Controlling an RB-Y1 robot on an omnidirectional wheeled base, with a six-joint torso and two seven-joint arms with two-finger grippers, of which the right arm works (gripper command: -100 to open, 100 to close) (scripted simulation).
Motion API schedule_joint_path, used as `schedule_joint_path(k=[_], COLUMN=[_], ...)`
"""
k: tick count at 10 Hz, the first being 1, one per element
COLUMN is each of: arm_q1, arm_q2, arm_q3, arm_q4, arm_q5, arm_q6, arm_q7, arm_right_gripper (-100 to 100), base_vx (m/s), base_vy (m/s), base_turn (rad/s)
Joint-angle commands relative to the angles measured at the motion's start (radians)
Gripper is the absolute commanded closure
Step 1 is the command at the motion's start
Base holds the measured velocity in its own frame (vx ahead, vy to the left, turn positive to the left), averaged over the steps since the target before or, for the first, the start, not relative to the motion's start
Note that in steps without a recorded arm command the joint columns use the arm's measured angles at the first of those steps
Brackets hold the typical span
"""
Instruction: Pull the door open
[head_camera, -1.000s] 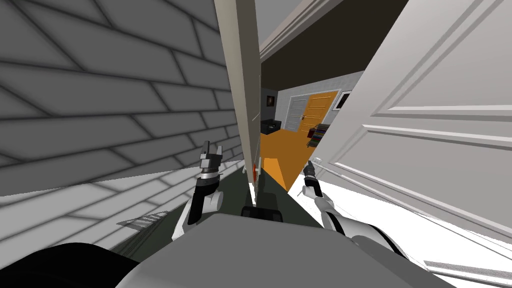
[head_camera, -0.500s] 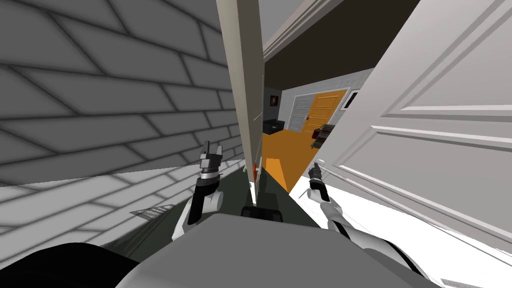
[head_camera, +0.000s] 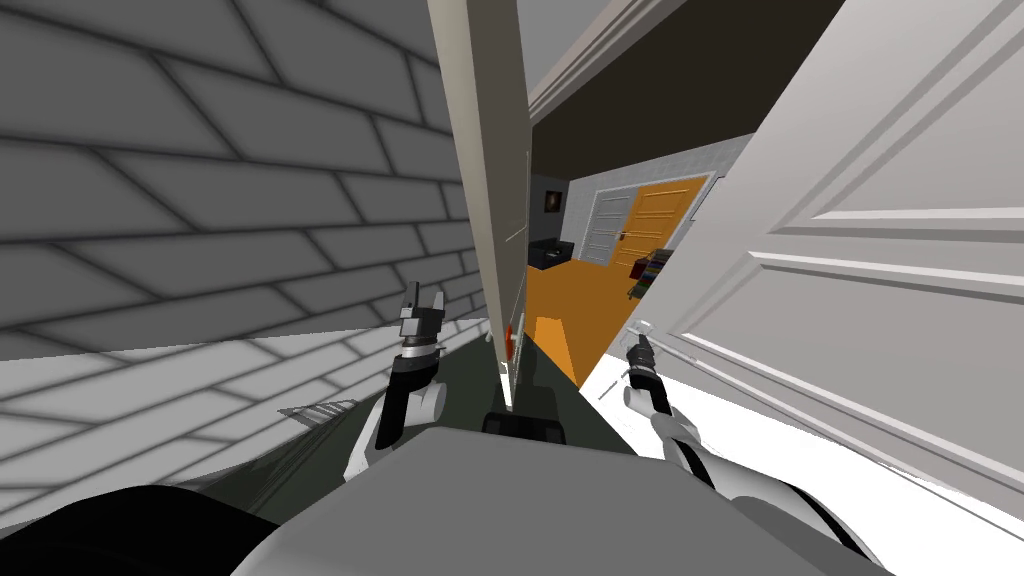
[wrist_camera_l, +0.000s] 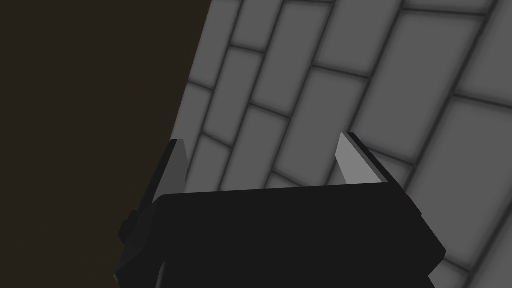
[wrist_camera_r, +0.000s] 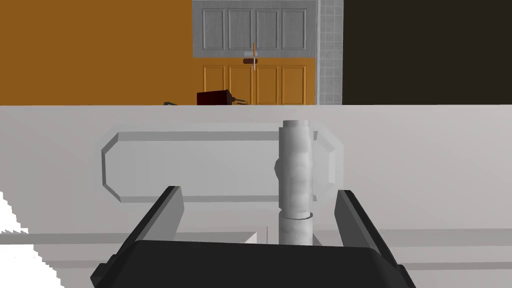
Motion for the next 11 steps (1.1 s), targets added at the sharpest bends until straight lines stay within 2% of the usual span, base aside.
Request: schedule_joint_path(k=[1,3,4,5,6,7,8,10,11], arm_q1=[0.013,0.013,0.034,0.043,0.043,0.061,0.061,0.085,0.068], arm_q2=[0.001,0.001,-0.030,-0.044,-0.044,-0.069,-0.069,-0.102,-0.096], arm_q3=[-0.001,-0.001,-0.027,-0.040,-0.040,-0.062,-0.062,-0.093,-0.082], arm_q4=[-0.050,-0.079,-0.062,-0.054,-0.054,-0.041,-0.041,-0.024,-0.004], arm_q5=[0.000,0.000,-0.005,-0.007,-0.007,-0.011,-0.011,-0.016,-0.013], arm_q6=[0.009,0.009,-0.007,-0.014,-0.014,-0.028,-0.028,-0.046,-0.056], arm_q7=[-0.001,-0.001,-0.023,-0.034,-0.034,-0.052,-0.052,-0.077,-0.071], arm_right_gripper=[-100,-100,-100,-100,-100,-100,-100,-100,-100], base_vx=[0.002,0.002,-0.025,-0.051,-0.030,-0.030,-0.029,-0.039,-0.020], base_vy=[0.007,0.006,-0.036,-0.078,-0.068,-0.062,-0.059,-0.062,-0.032], base_turn=[-0.006,0.004,0.245,0.329,0.088,0.229,0.122,0.241,0.049])
